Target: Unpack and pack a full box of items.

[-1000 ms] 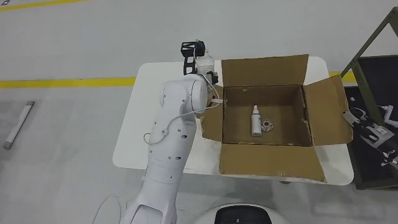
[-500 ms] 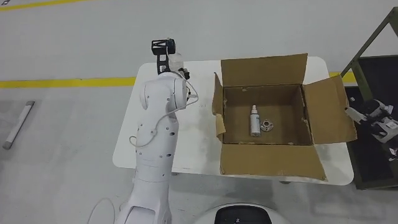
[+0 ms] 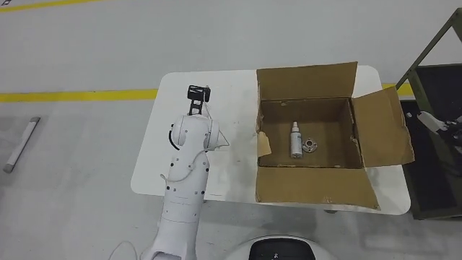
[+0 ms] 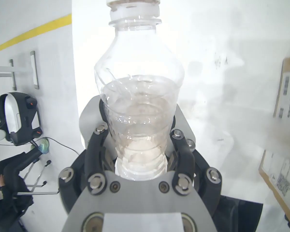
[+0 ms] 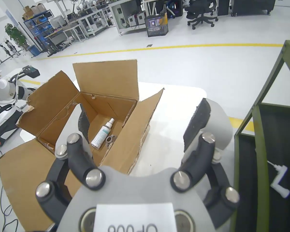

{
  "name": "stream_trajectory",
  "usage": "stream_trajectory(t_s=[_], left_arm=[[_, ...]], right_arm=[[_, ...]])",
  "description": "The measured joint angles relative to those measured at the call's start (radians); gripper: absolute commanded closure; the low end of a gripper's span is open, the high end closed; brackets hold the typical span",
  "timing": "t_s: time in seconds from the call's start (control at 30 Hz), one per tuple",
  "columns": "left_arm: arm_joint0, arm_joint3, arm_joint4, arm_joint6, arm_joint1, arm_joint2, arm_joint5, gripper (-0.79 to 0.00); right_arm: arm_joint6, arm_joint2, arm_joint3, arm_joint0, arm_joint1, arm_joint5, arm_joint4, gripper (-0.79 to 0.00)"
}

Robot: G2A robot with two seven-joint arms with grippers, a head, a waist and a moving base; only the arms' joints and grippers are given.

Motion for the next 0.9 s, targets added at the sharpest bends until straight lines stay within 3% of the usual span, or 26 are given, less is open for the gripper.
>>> stream_trajectory(t_s=[0.27, 0.7, 0.9], left_arm=[[0.105, -0.03, 0.008, -0.059, 0.006, 0.013, -0.077, 0.0], [0.108, -0.031, -0.002, -0.059, 0.005, 0.011, -0.076, 0.0], [0.137, 0.011, -0.066, -0.071, -0.001, 0.012, -0.029, 0.0]], right_arm=[[0.008, -0.014, -0.062, 0.003, 0.004, -0.012, 0.002, -0.785], [0.032, -0.047, -0.086, 0.004, 0.007, -0.048, -0.011, -0.785], [0.032, -0.047, -0.086, 0.004, 0.007, -0.048, -0.011, -0.785]])
